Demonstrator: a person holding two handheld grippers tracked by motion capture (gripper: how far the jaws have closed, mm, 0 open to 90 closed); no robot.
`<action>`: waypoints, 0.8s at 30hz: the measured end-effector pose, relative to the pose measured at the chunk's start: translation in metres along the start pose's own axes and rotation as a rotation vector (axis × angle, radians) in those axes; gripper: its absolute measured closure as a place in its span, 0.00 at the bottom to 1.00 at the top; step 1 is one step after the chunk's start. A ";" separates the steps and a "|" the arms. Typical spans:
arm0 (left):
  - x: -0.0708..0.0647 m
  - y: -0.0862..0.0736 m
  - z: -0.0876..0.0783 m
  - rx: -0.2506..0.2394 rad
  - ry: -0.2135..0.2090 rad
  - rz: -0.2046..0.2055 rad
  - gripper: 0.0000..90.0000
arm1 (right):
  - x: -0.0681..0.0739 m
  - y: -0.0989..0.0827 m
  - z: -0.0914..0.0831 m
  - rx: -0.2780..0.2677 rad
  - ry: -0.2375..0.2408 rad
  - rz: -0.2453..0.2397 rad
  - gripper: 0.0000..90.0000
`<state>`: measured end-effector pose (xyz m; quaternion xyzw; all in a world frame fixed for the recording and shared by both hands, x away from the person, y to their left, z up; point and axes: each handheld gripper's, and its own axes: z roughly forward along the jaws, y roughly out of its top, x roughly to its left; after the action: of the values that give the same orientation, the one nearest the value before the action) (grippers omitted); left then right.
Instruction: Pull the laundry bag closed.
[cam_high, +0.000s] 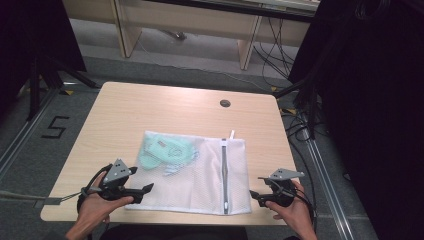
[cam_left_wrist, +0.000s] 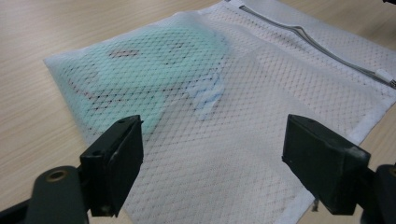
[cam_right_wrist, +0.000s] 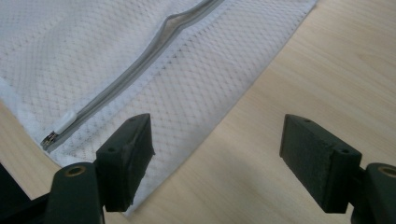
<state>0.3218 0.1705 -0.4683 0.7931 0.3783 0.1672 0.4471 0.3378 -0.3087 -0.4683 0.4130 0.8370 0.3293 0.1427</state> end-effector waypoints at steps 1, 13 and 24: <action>0.000 0.000 0.001 -0.002 -0.012 -0.005 0.22 | 0.000 0.001 -0.001 0.007 0.003 -0.008 0.29; -0.009 0.000 0.011 0.007 -0.030 0.007 0.23 | 0.007 0.002 0.004 -0.001 0.076 -0.094 0.27; -0.029 0.007 0.030 0.034 -0.092 0.053 0.24 | 0.013 0.006 0.011 -0.006 0.123 -0.153 0.36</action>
<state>0.3237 0.1291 -0.4764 0.8172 0.3390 0.1357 0.4459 0.3385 -0.2909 -0.4720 0.3262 0.8724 0.3447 0.1170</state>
